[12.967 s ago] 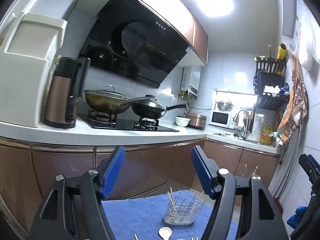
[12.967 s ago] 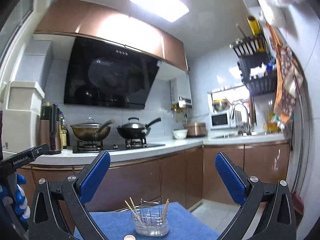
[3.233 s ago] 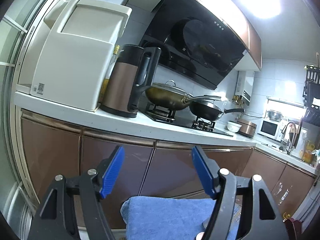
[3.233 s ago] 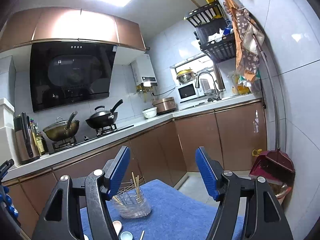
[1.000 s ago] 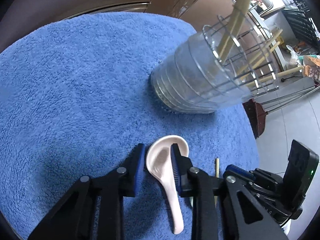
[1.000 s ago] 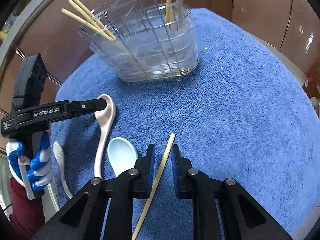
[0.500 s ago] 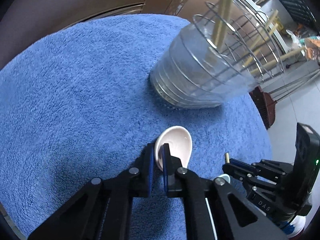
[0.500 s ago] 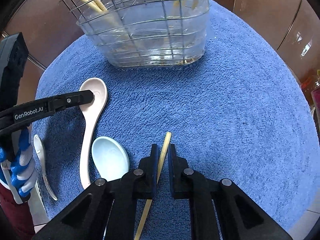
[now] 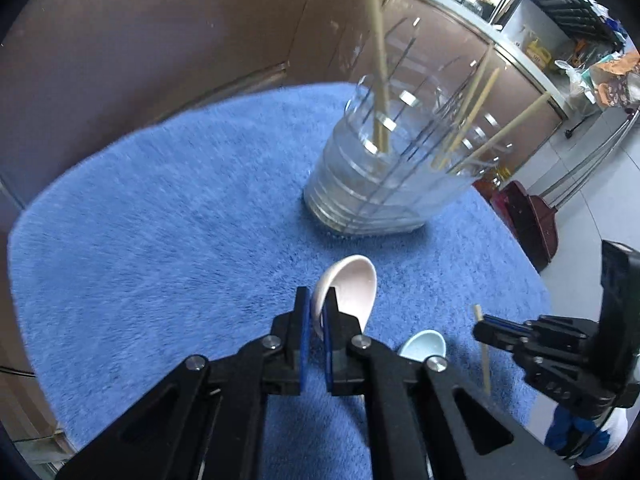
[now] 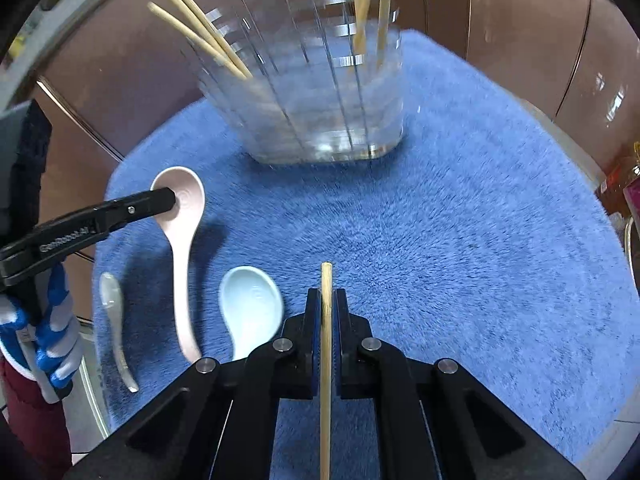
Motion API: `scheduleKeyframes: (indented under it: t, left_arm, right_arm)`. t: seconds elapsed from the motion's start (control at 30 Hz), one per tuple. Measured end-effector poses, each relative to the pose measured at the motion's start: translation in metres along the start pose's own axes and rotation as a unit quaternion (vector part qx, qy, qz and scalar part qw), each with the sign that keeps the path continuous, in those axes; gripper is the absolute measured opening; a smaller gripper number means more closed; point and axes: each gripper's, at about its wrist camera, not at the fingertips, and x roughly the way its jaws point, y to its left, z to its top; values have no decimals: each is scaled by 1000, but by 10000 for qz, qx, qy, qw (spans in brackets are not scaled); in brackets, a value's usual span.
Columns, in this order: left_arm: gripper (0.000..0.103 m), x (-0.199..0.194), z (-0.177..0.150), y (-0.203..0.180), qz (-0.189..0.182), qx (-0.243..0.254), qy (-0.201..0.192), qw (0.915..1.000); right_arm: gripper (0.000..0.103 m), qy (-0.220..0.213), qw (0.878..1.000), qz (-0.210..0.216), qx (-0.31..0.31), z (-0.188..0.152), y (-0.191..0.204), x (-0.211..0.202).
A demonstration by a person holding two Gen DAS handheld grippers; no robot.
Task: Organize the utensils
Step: 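Carry the pink spoon and chopstick up and lower them into the holder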
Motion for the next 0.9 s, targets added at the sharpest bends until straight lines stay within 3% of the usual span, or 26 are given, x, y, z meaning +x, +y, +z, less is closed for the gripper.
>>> scheduleKeyframes:
  t: [0.5,0.9]
  left_arm:
    - [5,-109,-31,-11,380,60,-1068,9935]
    - [5,-191,-52,-34,732,66,-1897,9791]
  right_arm:
    - [5,-1414,9891,203,-347,-47,18,-114]
    - [5,-2452,9668,398,-598,-70,38,-193]
